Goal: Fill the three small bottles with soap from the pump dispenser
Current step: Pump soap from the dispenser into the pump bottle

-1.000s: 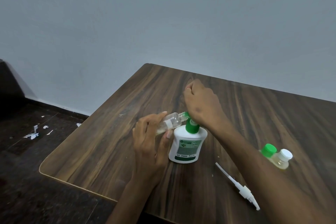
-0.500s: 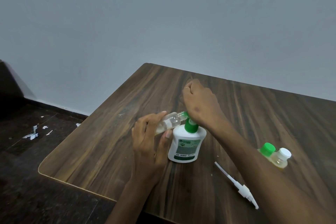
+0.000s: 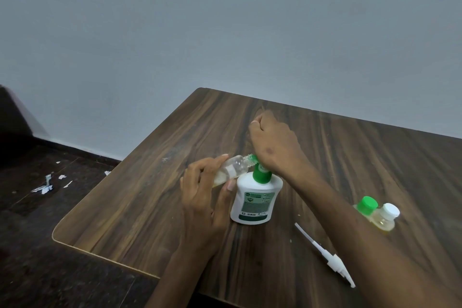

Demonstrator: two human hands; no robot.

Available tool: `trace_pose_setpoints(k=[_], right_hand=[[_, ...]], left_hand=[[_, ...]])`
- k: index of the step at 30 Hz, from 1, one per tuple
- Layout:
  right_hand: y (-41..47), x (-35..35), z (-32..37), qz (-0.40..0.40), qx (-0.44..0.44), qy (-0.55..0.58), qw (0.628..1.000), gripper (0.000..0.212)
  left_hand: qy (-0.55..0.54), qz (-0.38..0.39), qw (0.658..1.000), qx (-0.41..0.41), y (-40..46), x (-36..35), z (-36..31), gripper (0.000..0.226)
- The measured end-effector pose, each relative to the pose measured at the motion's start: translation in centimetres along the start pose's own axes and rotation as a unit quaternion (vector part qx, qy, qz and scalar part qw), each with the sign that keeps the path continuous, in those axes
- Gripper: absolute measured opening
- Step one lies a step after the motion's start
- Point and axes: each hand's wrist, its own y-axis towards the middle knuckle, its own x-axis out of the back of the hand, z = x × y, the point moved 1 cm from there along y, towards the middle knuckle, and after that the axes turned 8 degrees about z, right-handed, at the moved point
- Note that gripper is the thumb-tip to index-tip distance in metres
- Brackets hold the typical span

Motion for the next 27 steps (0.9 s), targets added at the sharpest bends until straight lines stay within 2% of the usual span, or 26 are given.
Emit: trace_pose_setpoints(k=[27], right_hand=[[0.34,-0.55,-0.45,-0.014,-0.004,-0.011,1.000,0.029]], left_hand=[[-0.005,-0.032,0.999,-0.011,0.32,0.00,-0.03,0.039]])
